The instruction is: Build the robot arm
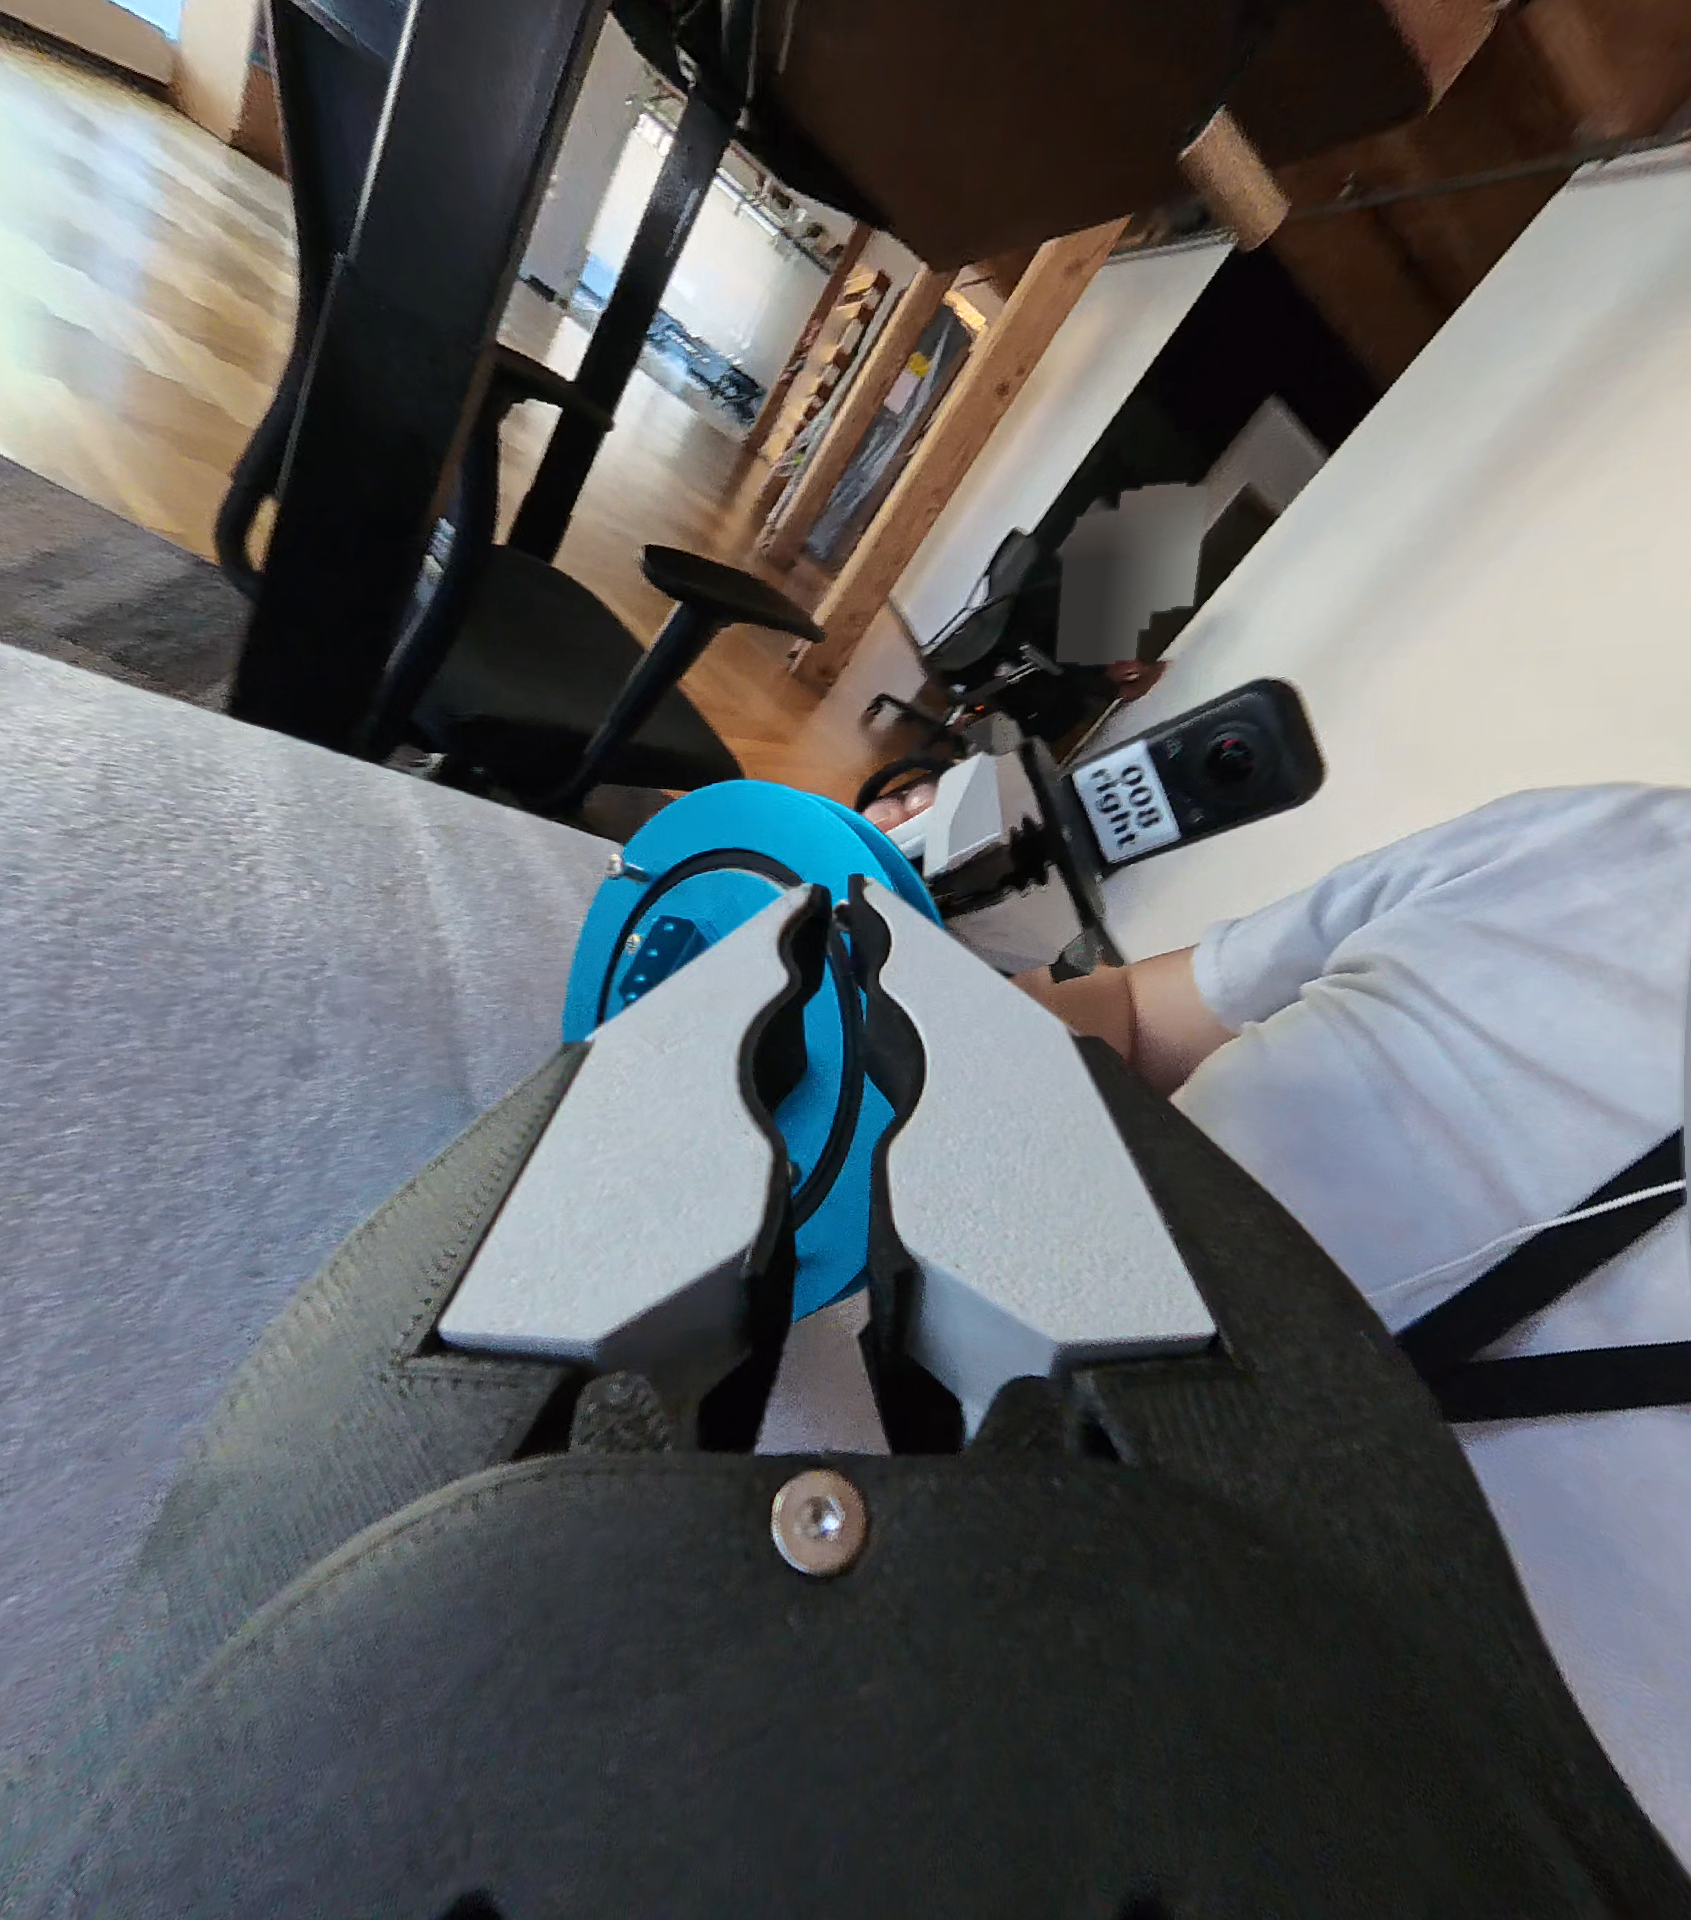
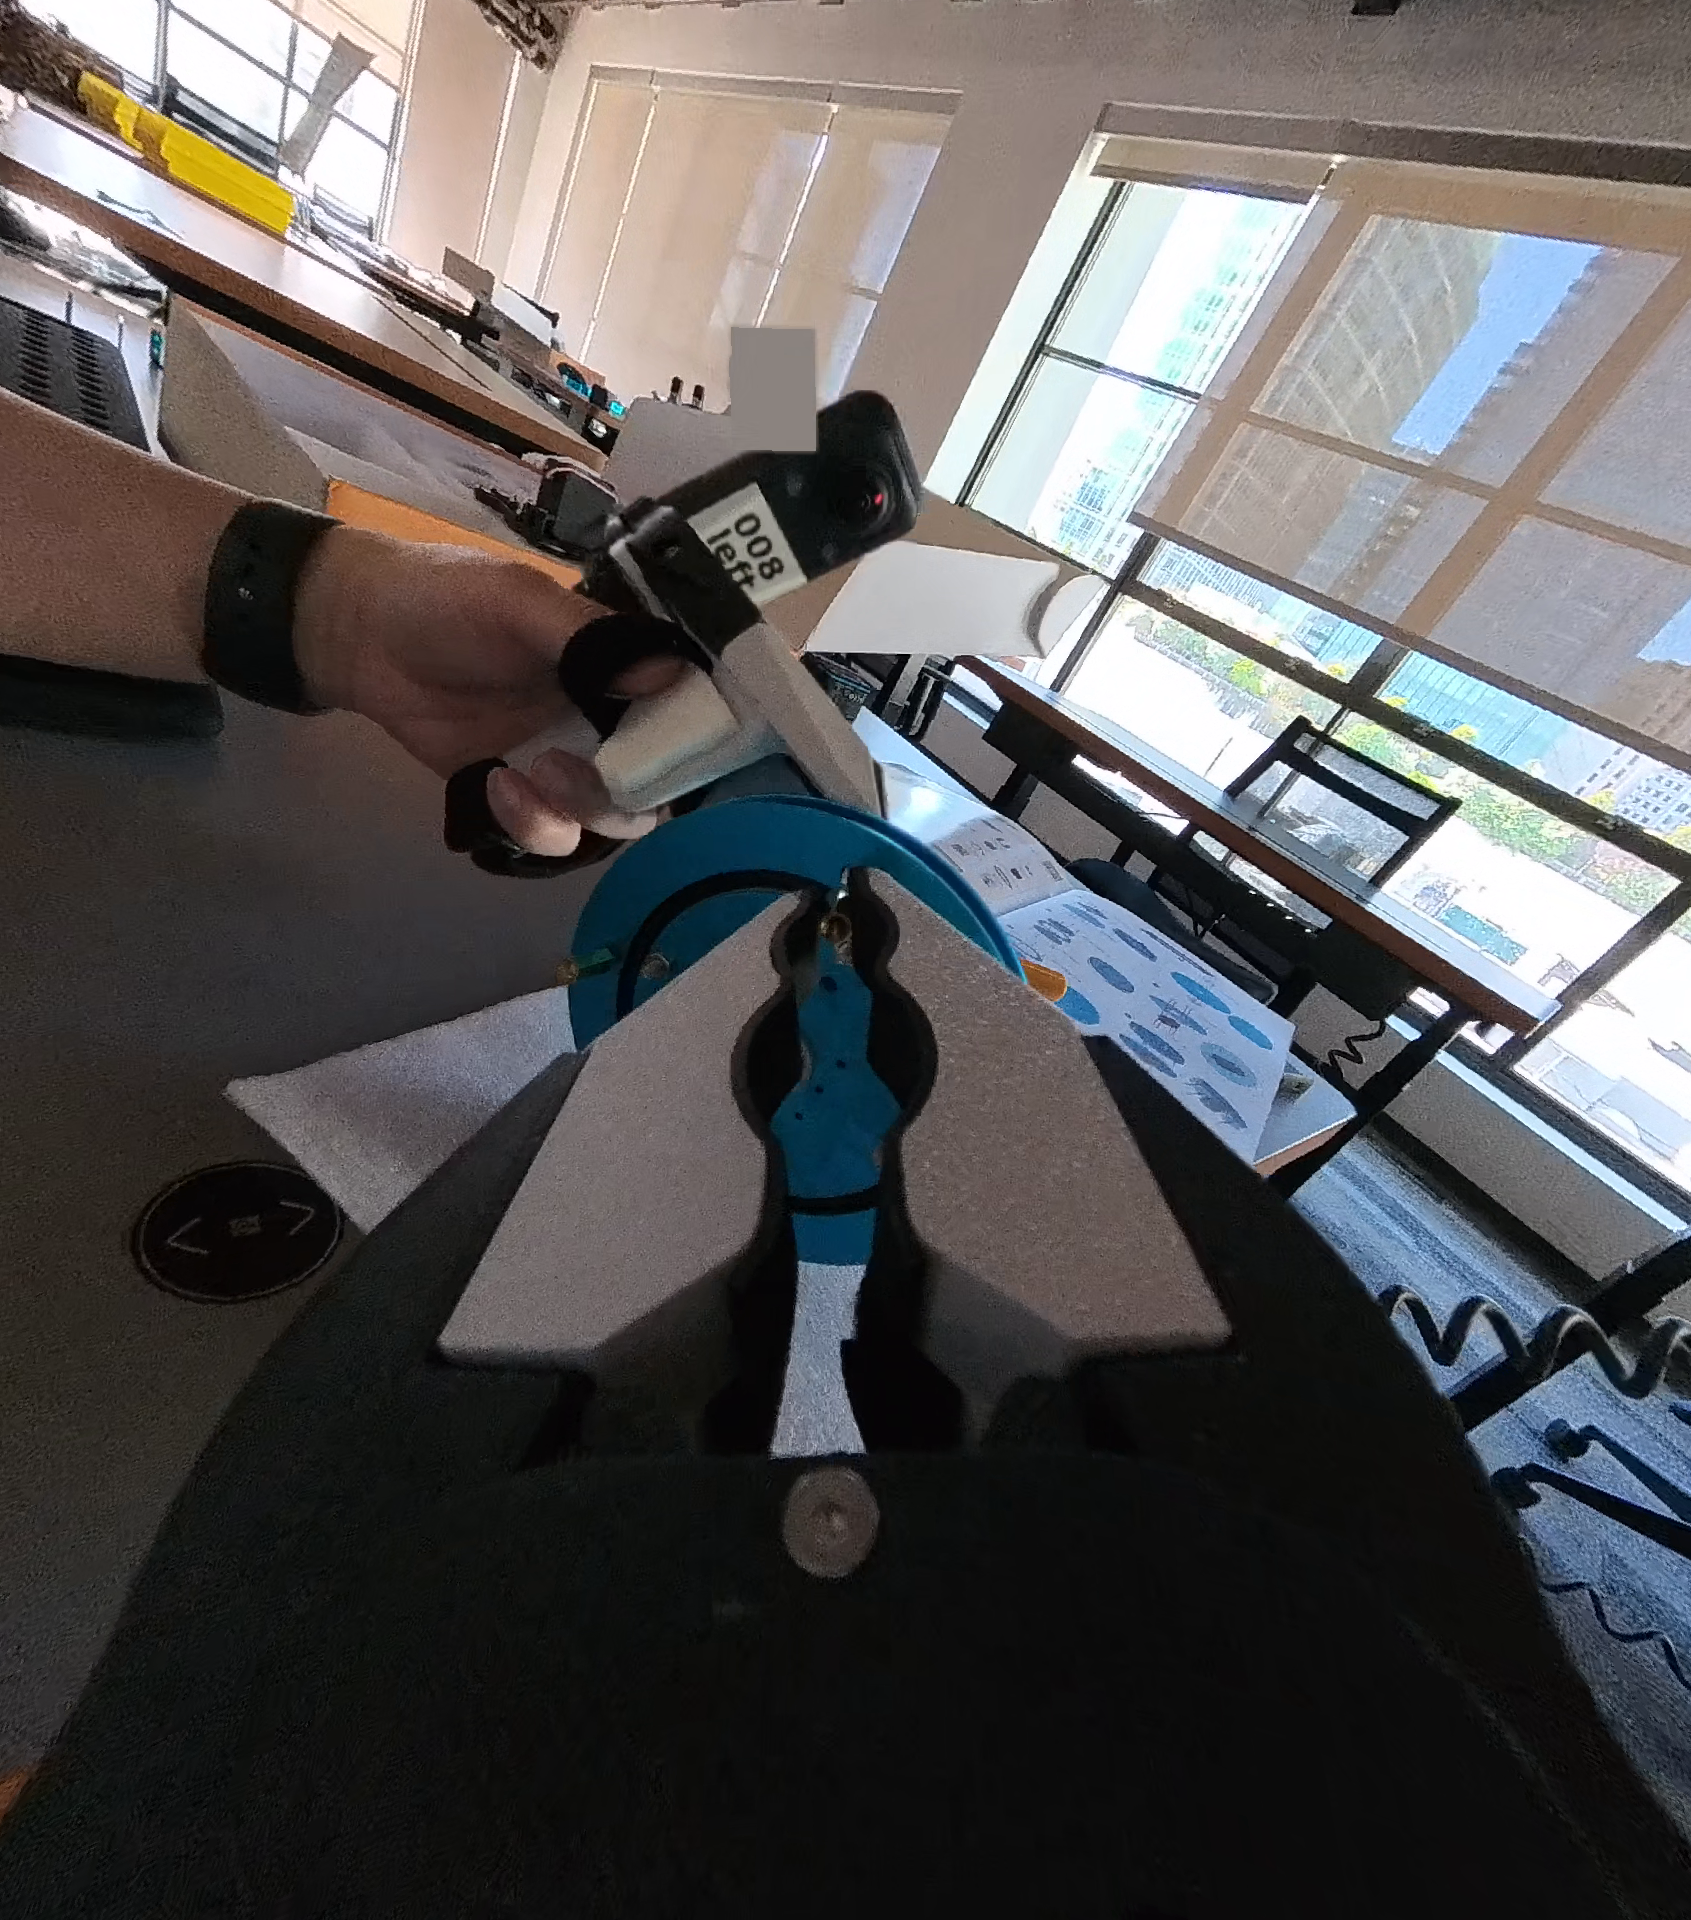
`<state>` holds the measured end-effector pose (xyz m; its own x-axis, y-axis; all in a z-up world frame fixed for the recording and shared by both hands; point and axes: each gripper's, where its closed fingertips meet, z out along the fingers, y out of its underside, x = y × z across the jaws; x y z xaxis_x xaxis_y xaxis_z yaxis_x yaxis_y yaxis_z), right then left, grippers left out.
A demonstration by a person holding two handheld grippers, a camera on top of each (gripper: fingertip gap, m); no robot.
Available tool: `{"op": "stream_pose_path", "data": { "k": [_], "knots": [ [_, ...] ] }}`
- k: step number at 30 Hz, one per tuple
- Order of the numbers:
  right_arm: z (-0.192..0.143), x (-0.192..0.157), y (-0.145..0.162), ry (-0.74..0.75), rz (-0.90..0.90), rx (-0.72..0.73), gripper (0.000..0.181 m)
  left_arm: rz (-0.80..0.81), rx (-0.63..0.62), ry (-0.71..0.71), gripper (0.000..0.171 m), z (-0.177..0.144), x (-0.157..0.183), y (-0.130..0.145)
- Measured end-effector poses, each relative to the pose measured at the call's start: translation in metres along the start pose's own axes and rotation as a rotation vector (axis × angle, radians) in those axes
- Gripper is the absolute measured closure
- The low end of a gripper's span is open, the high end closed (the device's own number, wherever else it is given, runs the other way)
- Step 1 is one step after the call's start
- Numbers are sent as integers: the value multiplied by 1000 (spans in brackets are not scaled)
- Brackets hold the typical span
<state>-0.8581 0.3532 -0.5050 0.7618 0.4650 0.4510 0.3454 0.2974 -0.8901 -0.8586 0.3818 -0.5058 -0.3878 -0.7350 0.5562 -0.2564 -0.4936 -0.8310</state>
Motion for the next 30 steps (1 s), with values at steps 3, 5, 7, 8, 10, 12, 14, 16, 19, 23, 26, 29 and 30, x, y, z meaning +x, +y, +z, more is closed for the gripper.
{"op": "stream_pose_path", "data": {
  "k": [3,5,7,8,10,12,14,16,19,23,26,29,30],
  "knots": [
    [0,-2,1,-10,-18,10,178,-115,35,48,164,-2,-1,1],
    [0,-3,1,-47,-37,29,178,-189,61,90,164,-2,0,2],
    [0,1,2,-55,-20,31,178,-249,100,116,167,-3,1,2],
    [1,2,2,-58,-9,29,178,-273,124,123,168,-4,1,1],
    [2,2,2,-61,-10,34,178,-313,154,124,168,-6,1,1],
    [3,2,2,-50,-18,38,178,-350,190,117,166,-7,1,1],
    [2,2,2,-61,-12,49,178,-362,216,100,166,-7,2,1],
    [0,3,3,-96,3,66,178,-356,234,75,167,-6,2,1],
    [-3,9,5,-160,37,90,178,-403,290,35,166,-2,2,0],
    [-6,10,7,-277,105,116,178,-478,421,37,162,-1,7,4],
    [-9,10,8,-356,130,138,178,-506,504,38,156,-1,13,6],
    [-9,14,11,-425,165,164,179,-443,490,-41,161,2,14,11],
    [-8,16,12,-436,178,169,179,-415,459,-85,161,1,13,12]
  ]
}}
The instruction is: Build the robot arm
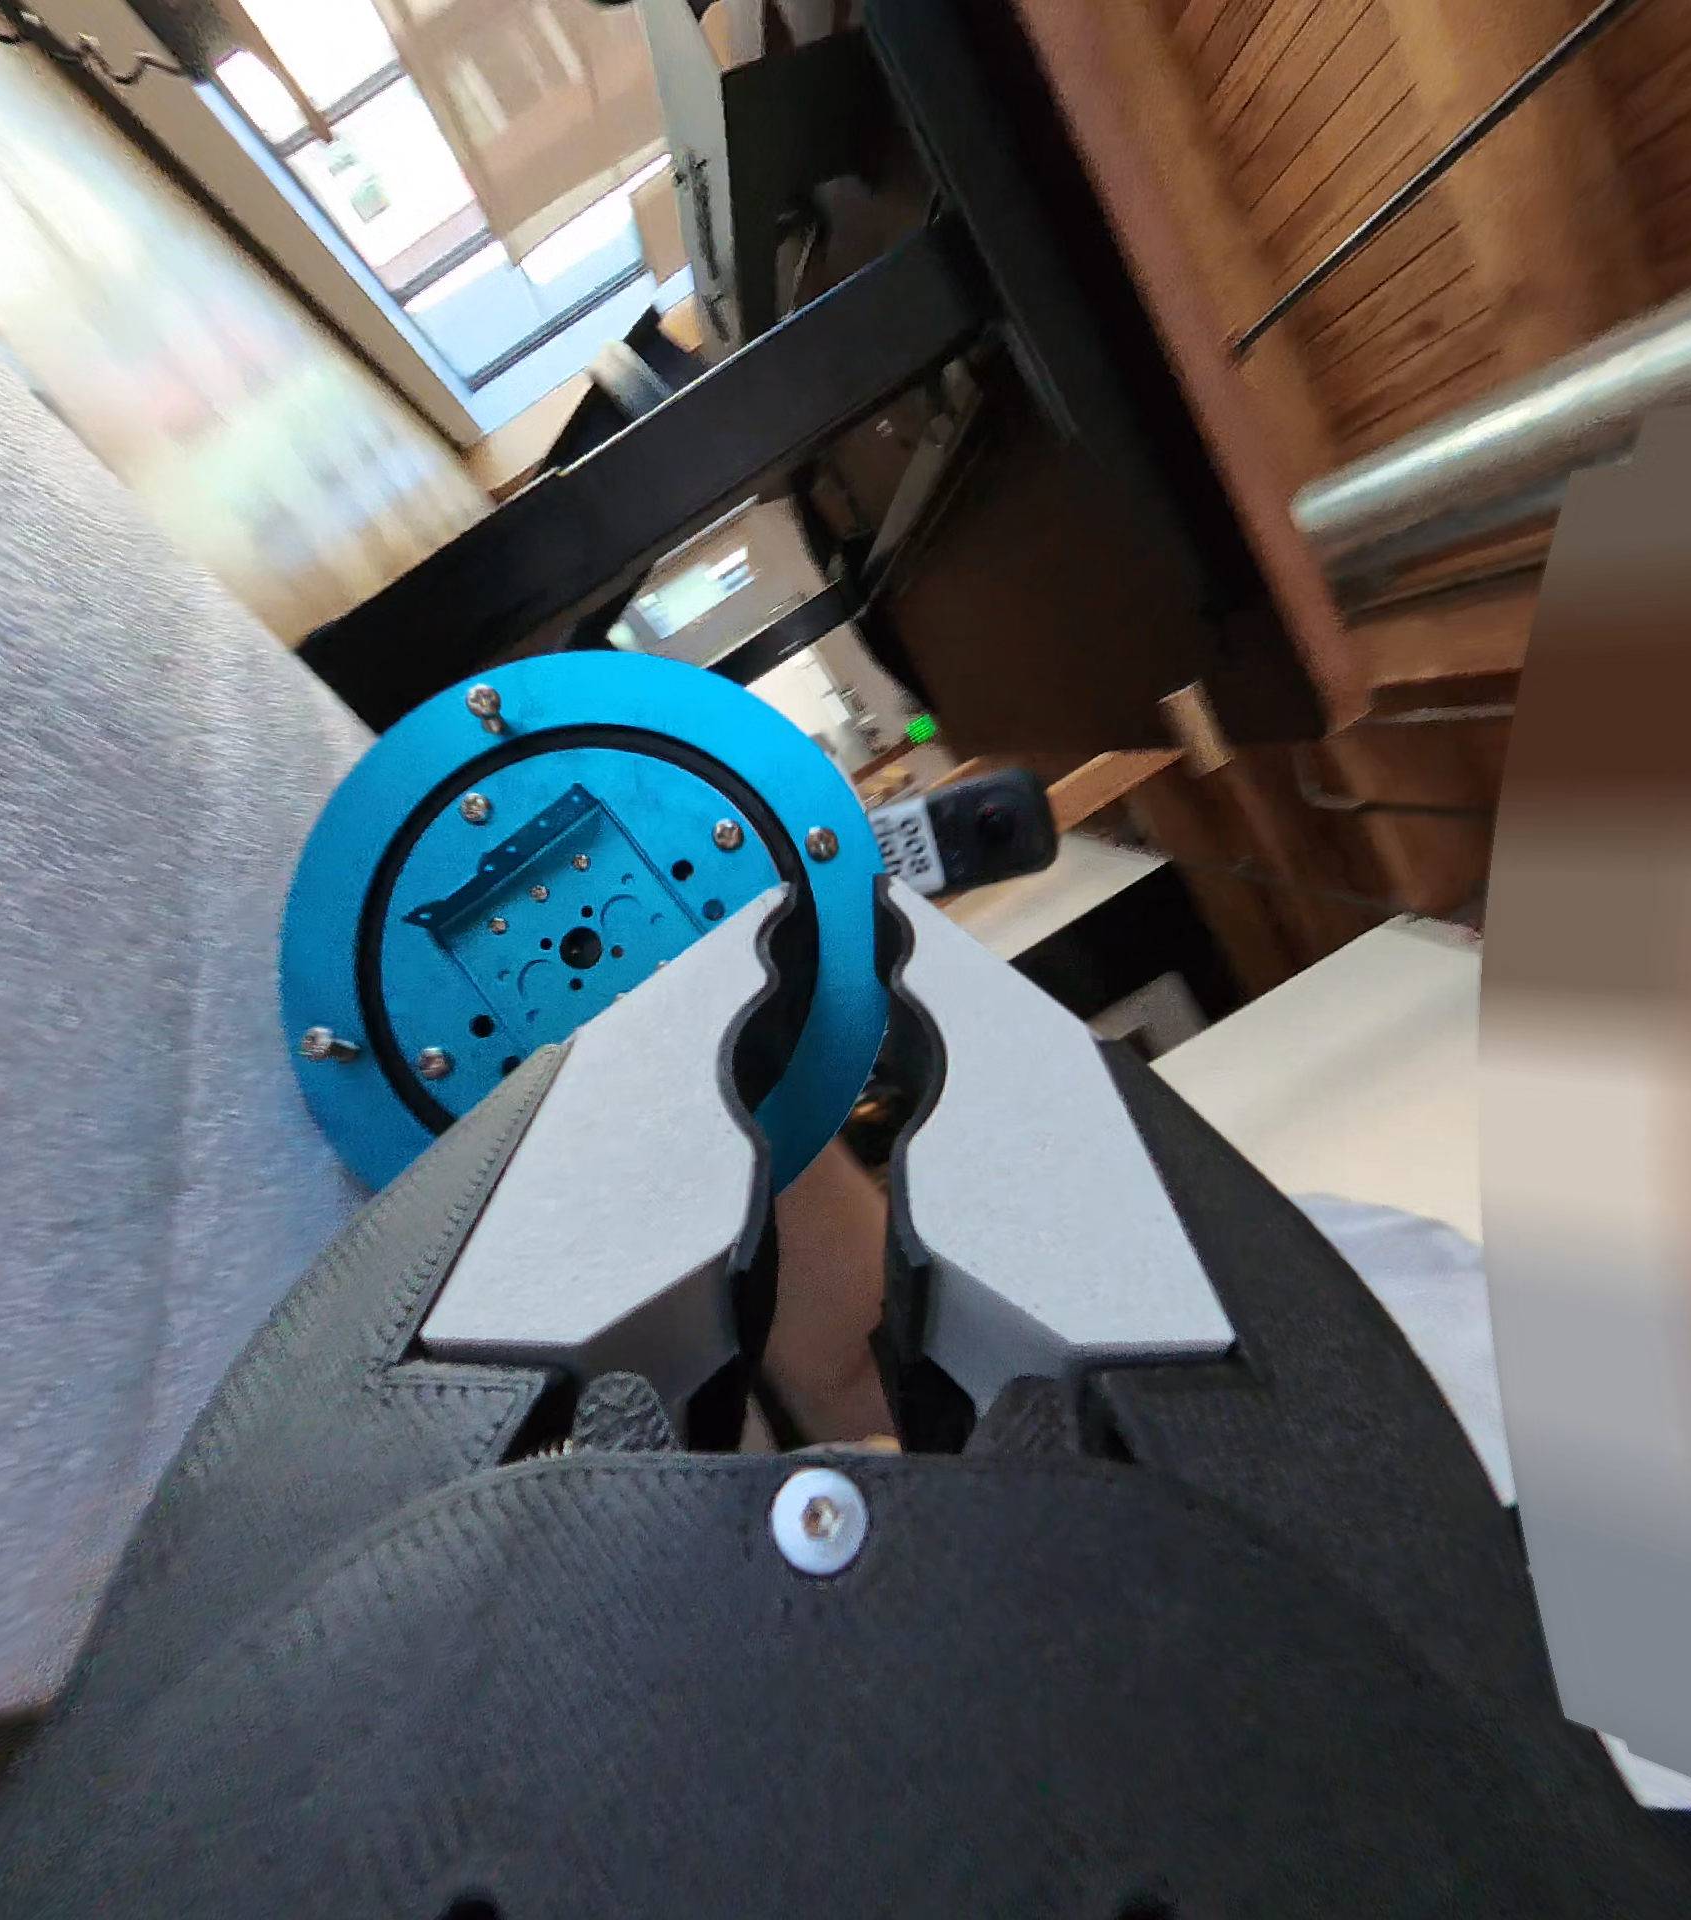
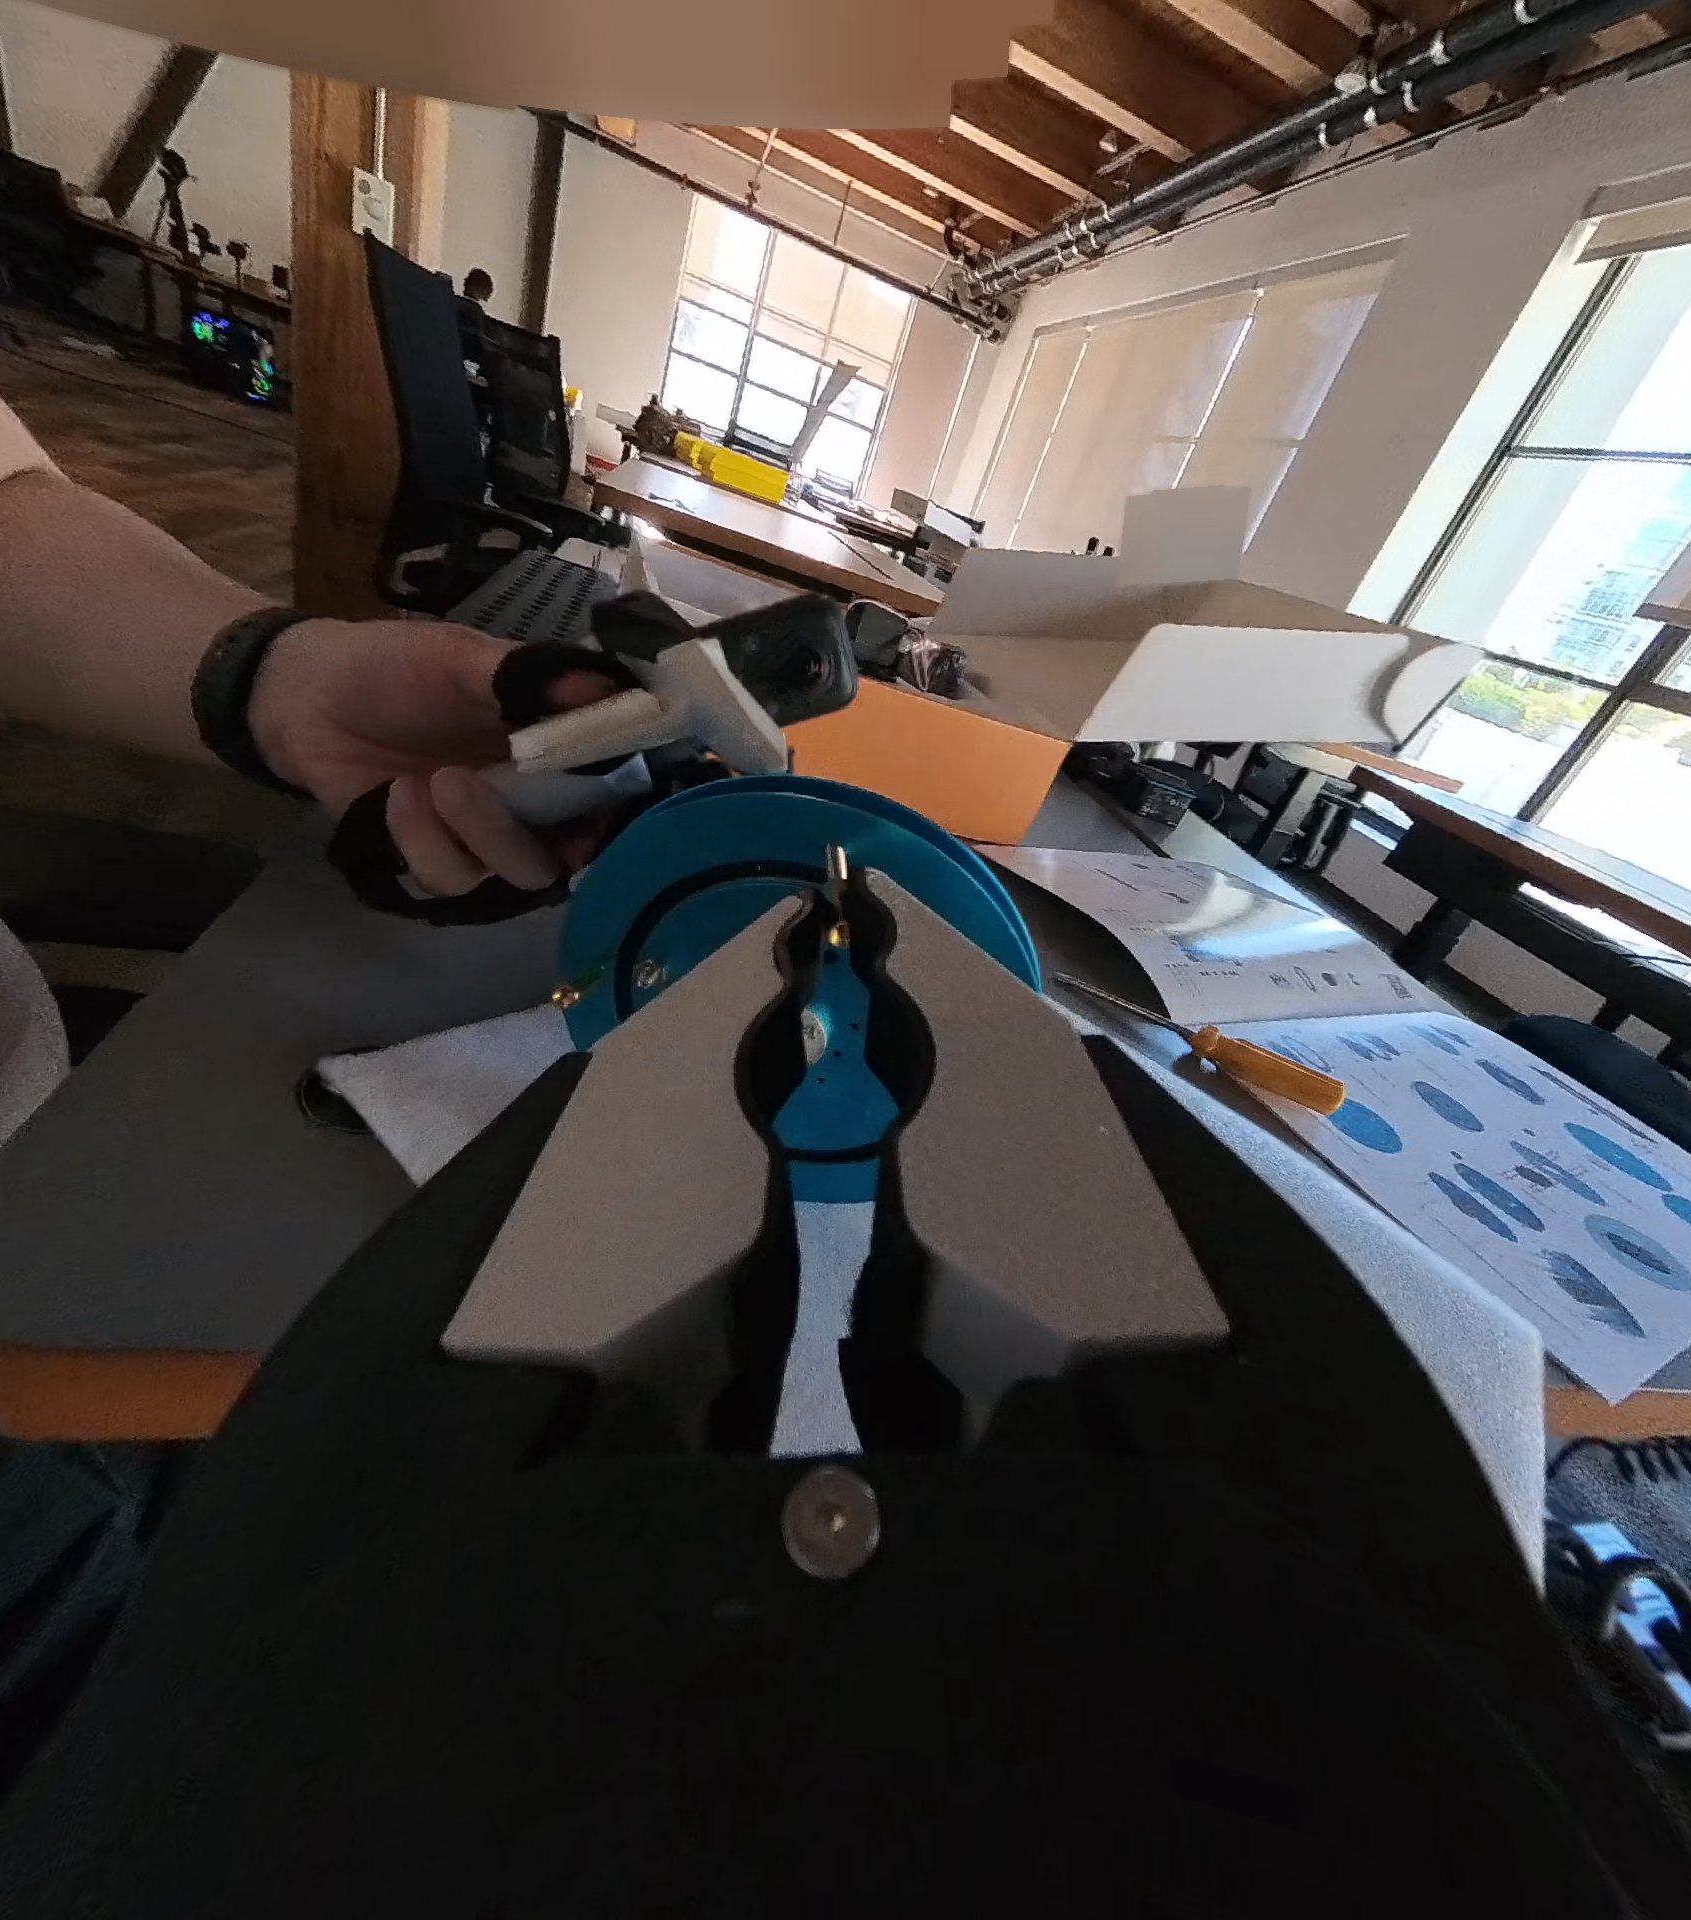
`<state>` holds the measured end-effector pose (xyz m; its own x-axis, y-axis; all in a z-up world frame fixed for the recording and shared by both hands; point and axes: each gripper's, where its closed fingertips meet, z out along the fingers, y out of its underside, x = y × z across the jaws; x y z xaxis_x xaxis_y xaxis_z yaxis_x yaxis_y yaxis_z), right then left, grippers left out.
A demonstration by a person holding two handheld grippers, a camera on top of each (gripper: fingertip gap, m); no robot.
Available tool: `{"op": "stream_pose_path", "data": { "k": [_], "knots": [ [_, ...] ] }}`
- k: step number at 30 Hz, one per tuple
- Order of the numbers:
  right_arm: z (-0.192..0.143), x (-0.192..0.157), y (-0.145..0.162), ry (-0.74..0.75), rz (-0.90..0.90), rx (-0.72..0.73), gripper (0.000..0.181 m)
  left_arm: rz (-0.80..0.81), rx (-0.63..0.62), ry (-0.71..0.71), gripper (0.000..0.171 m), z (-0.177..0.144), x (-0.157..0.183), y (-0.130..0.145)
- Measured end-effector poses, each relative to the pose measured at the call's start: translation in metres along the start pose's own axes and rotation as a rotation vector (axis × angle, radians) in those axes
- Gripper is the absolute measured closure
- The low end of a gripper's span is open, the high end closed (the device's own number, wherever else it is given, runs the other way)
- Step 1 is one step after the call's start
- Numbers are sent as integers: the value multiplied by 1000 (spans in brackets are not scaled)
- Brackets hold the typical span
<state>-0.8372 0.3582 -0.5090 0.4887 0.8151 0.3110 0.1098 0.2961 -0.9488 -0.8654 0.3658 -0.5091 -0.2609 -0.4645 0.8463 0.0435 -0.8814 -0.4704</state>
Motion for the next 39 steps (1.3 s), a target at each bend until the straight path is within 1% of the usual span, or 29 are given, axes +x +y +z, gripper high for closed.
{"op": "stream_pose_path", "data": {
  "k": [1,2,6,7,8,10,11,12,13,14,15,17,20,22,24,25,26,29,31,32,33,34,36,39],
  "knots": [
    [0,3,1,-11,16,4,179,57,-33,-49,150,-1,-2,-2],
    [0,5,1,-26,38,10,179,139,-75,-96,147,-4,-3,-5],
    [4,6,2,-81,129,35,181,594,-253,-265,144,-15,-10,-33],
    [6,6,3,-74,121,33,181,683,-316,-243,143,-14,-9,-34],
    [7,6,5,-67,105,25,181,727,-380,-206,142,-12,-8,-31],
    [9,5,7,-55,89,13,181,729,-445,-161,139,-6,-14,-29],
    [10,5,7,-51,89,13,181,698,-456,-109,139,-2,-13,-27],
    [11,7,9,-38,89,5,181,643,-456,-61,136,3,-12,-24],
    [12,10,11,-17,87,-9,181,560,-458,-21,127,8,-11,-20],
    [13,11,13,-10,80,-20,181,474,-467,18,121,12,-9,-15],
    [13,12,14,-7,75,-35,181,420,-483,49,128,14,-7,-9],
    [14,13,16,9,65,-53,181,416,-446,4,133,17,-12,-7],
    [18,15,17,34,49,-84,181,468,-364,-119,152,18,-13,-13],
    [22,16,17,56,20,-106,181,544,-328,-201,156,15,-14,-15],
    [24,16,15,76,-18,-119,180,581,-302,-261,158,13,-14,-17],
    [23,15,12,85,-36,-115,175,588,-293,-283,159,12,-14,-17],
    [20,15,7,105,-58,-95,168,595,-286,-298,159,12,-13,-17],
    [-1,27,-16,208,-95,10,168,595,-255,-324,161,10,-13,-16],
    [-11,39,-8,232,-47,-18,164,566,-234,-319,161,9,-12,-16],
    [-12,43,0,223,-1,-50,158,554,-223,-317,161,8,-12,-16],
    [-12,44,5,208,45,-72,156,550,-215,-317,161,7,-12,-16],
    [-10,42,7,183,78,-79,156,550,-210,-317,161,7,-12,-16],
    [-5,37,9,137,101,-99,164,552,-206,-319,161,7,-12,-15],
    [-1,39,12,154,103,-113,166,540,-200,-317,161,8,-11,-14]
  ]
}}
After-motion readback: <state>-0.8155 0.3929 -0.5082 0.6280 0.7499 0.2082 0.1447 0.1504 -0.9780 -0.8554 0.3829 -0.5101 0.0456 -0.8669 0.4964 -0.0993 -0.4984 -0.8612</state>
